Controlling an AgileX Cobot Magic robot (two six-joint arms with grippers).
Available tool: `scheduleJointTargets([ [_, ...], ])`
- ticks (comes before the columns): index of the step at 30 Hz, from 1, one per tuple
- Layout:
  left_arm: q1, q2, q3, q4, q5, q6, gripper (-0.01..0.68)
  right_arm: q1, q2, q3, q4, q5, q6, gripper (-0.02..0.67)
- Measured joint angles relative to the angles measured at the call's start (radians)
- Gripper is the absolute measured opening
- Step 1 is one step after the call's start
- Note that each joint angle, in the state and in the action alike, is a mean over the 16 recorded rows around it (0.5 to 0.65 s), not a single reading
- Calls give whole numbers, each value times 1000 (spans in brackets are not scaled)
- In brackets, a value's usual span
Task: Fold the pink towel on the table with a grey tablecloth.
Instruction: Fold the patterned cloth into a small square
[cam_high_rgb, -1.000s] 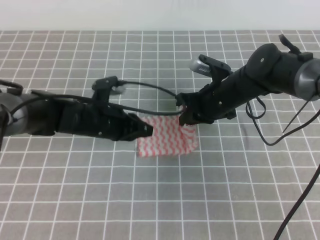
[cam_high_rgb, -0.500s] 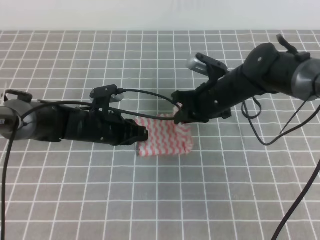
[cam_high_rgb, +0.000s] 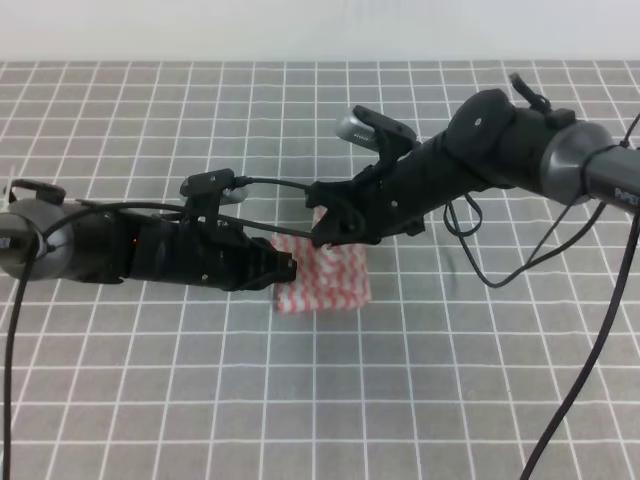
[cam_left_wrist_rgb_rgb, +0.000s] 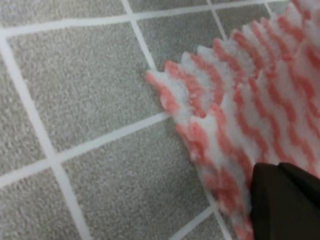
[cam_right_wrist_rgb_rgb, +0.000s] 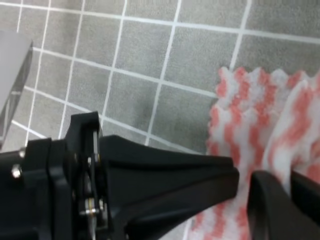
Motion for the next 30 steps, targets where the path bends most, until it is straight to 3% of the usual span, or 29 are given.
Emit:
scheduleJointTargets([
  [30,0,0,0,0,8,0,-4,26,62,-20,19,-19,-6,-13],
])
